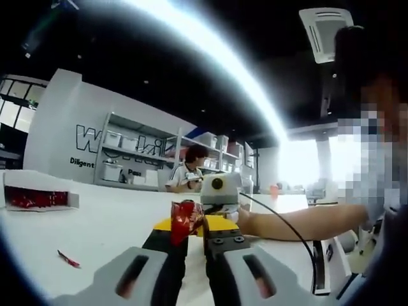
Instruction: Tear open the coffee pouch, take out the coffee, and pour the coffee from the pouch into the cup
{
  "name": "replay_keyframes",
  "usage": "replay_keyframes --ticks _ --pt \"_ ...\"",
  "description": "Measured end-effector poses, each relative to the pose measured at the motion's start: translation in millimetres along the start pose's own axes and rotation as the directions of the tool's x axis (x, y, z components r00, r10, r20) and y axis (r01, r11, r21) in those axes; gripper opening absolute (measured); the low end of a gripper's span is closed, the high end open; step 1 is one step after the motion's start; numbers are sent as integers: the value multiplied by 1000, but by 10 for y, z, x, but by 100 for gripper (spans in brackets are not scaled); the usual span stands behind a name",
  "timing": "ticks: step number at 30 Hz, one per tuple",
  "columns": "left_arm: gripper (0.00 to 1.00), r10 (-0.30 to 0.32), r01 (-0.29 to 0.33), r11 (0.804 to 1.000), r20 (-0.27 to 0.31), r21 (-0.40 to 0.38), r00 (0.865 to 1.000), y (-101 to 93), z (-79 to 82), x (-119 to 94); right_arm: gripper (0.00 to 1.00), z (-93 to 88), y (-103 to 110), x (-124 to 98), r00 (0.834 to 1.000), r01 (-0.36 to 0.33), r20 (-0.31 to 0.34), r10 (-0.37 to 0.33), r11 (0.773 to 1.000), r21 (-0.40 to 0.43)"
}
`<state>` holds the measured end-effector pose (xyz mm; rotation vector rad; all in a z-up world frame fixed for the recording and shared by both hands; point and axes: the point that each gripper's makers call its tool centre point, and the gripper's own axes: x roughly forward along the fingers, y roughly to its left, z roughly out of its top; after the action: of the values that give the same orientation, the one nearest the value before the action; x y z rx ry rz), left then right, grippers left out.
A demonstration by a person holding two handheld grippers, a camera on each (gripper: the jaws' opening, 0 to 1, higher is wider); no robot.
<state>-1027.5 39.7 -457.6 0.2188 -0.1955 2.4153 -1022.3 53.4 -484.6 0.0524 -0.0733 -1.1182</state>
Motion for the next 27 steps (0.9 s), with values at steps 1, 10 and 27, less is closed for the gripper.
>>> replay_keyframes --ticks 1,10,27 --pt "12 1 -1 1000 0 1 1000 7 1 1 7 -2 1 2 1000 0 -1 0 1000 0" --pt "13 -5 5 1000 34 -13 999 26 61 -19 7 -24 6 13 1000 -5 -13 5 1000 -11" --pt "11 6 -3 999 82 -47 997 77 145 -60 30 110 -275 -132 966 252 72 -246 964 -82"
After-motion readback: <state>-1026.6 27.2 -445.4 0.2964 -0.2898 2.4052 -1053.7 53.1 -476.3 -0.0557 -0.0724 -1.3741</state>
